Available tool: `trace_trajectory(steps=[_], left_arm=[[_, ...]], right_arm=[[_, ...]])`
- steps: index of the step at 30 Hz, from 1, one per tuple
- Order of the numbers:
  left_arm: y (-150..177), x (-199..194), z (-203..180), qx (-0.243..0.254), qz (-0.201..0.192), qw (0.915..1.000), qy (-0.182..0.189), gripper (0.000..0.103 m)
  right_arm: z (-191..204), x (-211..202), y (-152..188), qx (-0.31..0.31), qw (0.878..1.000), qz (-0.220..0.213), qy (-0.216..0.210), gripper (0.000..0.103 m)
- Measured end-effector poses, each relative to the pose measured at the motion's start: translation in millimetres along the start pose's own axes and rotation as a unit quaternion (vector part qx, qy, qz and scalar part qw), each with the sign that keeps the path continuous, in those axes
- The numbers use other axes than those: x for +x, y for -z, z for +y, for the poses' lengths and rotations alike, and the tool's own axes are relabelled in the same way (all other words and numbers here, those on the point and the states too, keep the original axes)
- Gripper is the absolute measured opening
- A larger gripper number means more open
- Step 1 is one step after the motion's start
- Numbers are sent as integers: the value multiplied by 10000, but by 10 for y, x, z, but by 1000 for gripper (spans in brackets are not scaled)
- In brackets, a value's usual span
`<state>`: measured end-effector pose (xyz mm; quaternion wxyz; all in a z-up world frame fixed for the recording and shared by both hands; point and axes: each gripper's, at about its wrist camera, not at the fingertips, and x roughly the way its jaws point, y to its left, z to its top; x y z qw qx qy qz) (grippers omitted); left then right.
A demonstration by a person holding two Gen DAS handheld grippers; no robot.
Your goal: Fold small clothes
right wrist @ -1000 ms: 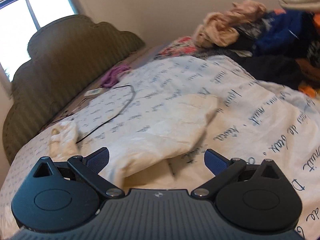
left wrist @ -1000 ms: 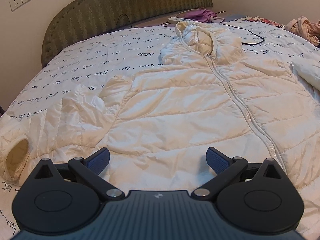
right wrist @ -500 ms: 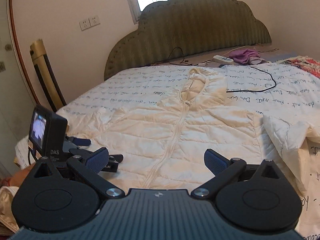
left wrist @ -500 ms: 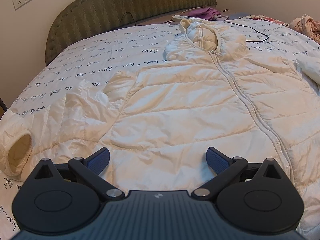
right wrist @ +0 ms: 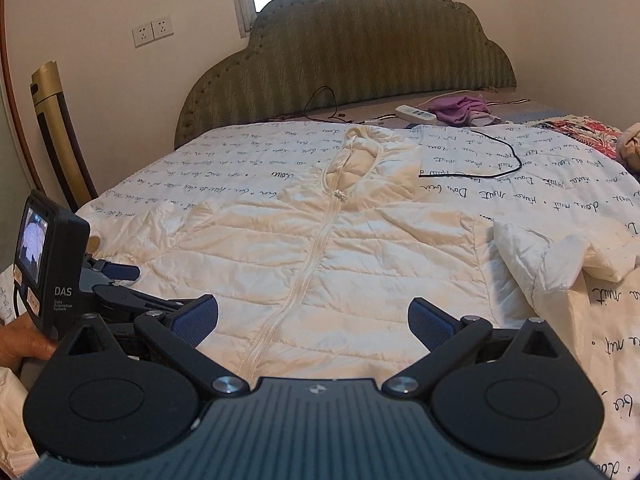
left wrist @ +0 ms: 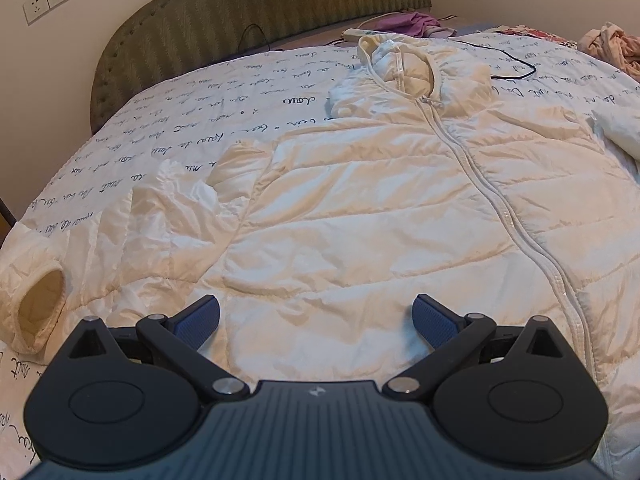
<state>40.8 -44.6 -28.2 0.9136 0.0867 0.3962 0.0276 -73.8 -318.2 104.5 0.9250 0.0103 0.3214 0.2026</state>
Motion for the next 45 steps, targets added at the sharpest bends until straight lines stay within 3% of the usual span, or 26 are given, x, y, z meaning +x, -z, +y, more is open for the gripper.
trace_trajectory(steps=[5,8,15,21,27,30,36,40,43,45], left_arm=[[-31,30,-45,-6,18,10000,52,103],[-48,48,-69,38,31,10000,35,103],[-105,86,-104,53,53,10000,52,103],[-125,93,-173,124,11,9998,165,103],[-133,78,-268,334,-94,9991,233,103],[-142,96,-307,434,-101,9988,203,103],[-161,117,-312,453,-73,9987,237,103],[-171,122,-309,463,-71,9987,217,103],[-171,122,-309,458,-60,9987,227,103],[-160,110,-314,482,-69,9986,227,103]], right_arm=[[104,41,-28,-173,9997,-19,-188,101],[78,22,-69,-221,9996,-159,-5,101],[-278,-82,-127,264,9990,-310,182,100],[-910,-206,-198,929,9897,-702,834,100],[-1908,-53,-131,1996,9601,-680,1834,100],[-2374,73,-73,2564,9420,-699,2050,98],[-3357,408,123,4307,8787,-954,1822,90],[-3661,586,119,4717,8553,-1199,1777,77],[-3717,657,25,4752,8525,-1180,1831,49],[-3727,658,-15,4789,8510,-1174,1809,19]])
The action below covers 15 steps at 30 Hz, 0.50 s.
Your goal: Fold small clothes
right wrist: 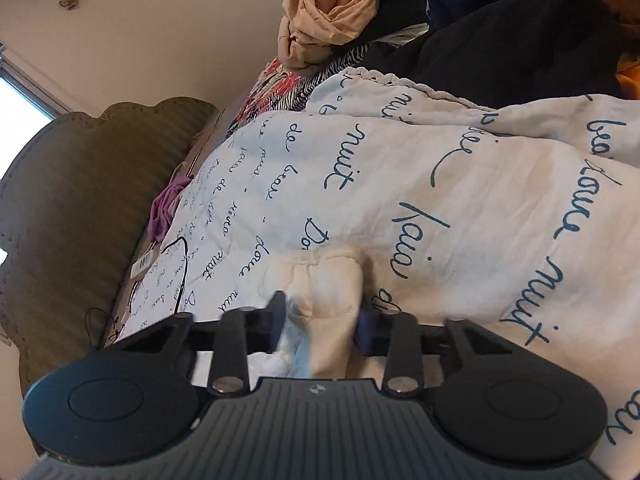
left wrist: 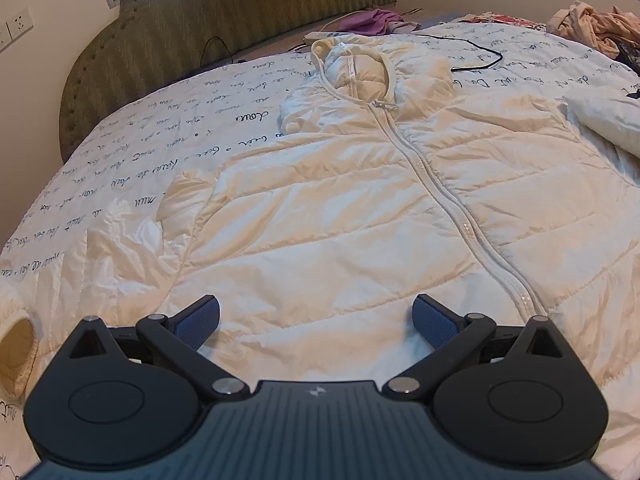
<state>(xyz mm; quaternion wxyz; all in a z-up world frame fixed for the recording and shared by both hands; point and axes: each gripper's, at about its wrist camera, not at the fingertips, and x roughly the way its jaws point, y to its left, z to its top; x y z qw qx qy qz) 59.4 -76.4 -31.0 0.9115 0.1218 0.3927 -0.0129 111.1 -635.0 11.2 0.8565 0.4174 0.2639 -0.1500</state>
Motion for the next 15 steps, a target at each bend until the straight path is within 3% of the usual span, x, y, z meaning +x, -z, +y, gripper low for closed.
trace_trajectory(steps=[4,7,15], left_arm=[[10,-33,5,36,-39,10000,19,103],[16,-70,39,-4,-91,9999,46,103],[37,-111,128,-147,-138,9998,58,103]], right_arm=[[47,-273,-103,-315,9986,-430,-34,11],[68,-659,-246,-702,9917,-1044,253,10],[-169,-1702,-594,-1286,9444,-2687,1393,10]])
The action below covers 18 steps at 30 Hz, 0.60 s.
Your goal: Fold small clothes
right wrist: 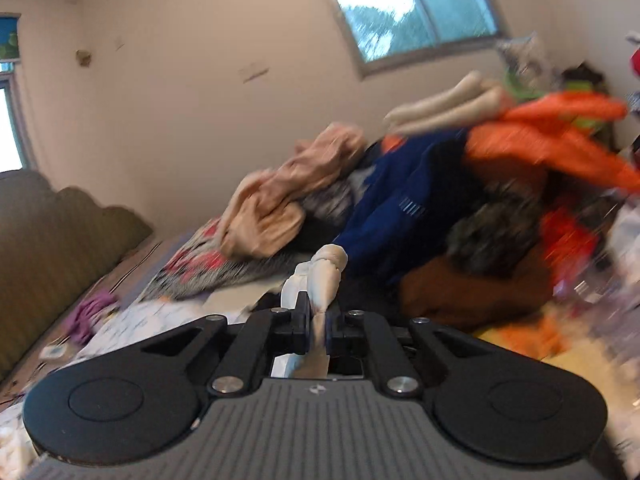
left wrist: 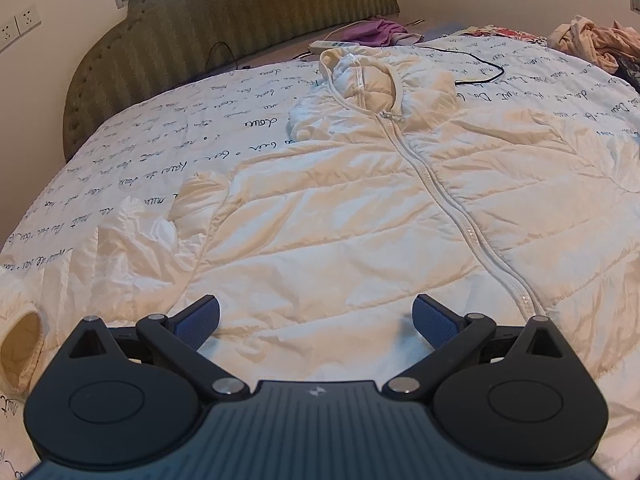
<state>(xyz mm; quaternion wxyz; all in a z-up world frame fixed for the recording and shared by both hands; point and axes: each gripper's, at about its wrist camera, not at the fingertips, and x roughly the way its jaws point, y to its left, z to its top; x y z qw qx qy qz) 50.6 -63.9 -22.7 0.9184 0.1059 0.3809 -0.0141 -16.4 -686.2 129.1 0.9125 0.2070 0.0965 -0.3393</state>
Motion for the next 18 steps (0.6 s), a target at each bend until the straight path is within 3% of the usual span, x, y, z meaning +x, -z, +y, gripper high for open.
trace_trajectory(steps=[4,8,14,18], left_arm=[[13,-6,7,16,-8,10000,-17,103],[53,-21,18,54,53,10000,25,103],[114,-43,67,54,77,9999,-102,103],[133,-46,117,-21,91,9998,-148,103]], right_arm=[[-248,-237,-114,17,9997,-237,88,10],[-58,-493,-37,-349,9981,-469,-184,10],[488,-967,133,-880,9877,-715,-1075,11],[930,-1240,292,-1328,9728,-690,-1767,11]])
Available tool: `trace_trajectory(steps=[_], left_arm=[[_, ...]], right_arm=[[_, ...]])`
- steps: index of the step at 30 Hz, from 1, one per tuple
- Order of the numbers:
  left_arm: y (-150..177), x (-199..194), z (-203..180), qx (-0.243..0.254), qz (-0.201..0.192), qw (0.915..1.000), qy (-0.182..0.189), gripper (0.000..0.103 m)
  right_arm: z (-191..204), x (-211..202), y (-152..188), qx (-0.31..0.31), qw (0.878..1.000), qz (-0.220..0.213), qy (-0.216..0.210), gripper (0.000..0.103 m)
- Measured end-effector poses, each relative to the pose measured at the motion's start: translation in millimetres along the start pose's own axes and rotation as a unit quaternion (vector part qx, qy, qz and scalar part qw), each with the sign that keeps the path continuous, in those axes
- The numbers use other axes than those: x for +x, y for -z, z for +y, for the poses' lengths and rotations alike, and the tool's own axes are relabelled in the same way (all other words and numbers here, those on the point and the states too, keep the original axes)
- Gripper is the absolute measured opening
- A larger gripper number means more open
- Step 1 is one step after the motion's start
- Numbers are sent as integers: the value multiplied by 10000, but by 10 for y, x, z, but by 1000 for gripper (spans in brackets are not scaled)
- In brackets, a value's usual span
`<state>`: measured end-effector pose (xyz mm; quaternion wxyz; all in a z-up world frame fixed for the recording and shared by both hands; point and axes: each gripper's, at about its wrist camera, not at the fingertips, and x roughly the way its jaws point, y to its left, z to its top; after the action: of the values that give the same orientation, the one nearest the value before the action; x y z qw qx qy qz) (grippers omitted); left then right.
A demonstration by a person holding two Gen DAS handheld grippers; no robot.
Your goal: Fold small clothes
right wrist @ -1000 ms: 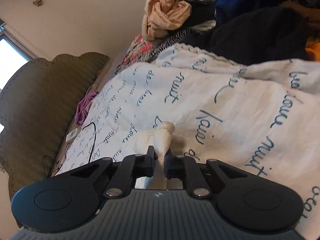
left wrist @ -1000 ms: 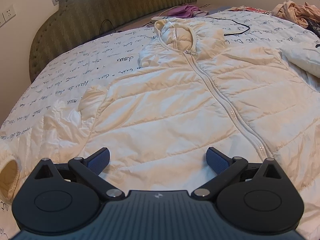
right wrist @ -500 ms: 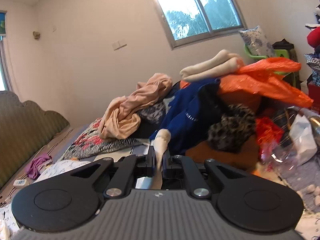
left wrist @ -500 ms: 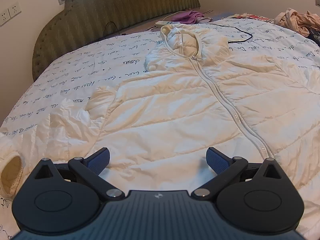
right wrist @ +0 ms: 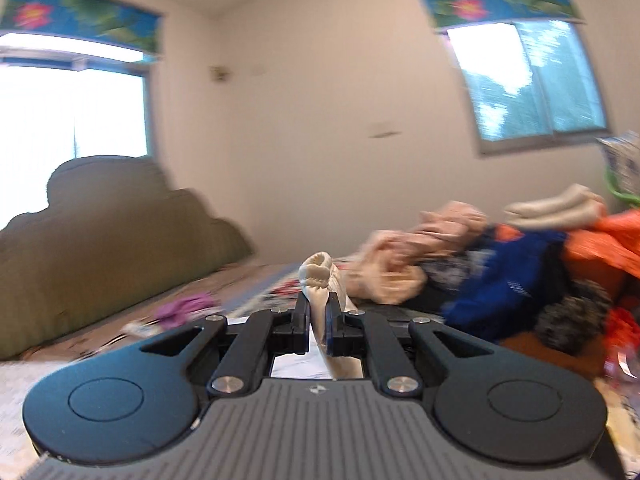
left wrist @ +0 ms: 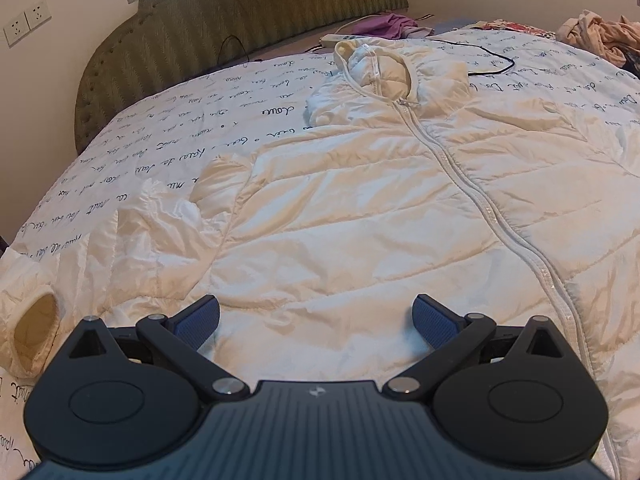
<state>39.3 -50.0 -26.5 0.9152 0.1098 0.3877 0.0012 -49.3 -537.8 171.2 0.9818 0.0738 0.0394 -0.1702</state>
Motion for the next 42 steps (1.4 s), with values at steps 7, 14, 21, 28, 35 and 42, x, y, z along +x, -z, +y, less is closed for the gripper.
trace_trajectory(steps=[7,14,21,28,35,42], left_arm=[[25,-11,75,-129,11,9999,39,103],[43,-37,162,-270,-90,9996,-1,103],[43,-98,321,-345,-321,9984,-312,103],[48,-111,609,-613,-485,9947,-668,103],[74,-44,743,-804,-359,9947,-536,103],[75,-29,718,-670,-431,9952,-564,103]], right_arm=[[900,-96,153,-607,9919,254,-1086,11],[1772,-139,482,-776,9727,922,-1985,12],[2608,-235,993,-875,9435,1629,-2750,13],[3275,-379,1515,-992,9119,2219,-3306,13],[3620,-362,1903,-1303,8694,3084,-3634,29],[3320,-199,1710,-326,8480,3461,-4000,40]])
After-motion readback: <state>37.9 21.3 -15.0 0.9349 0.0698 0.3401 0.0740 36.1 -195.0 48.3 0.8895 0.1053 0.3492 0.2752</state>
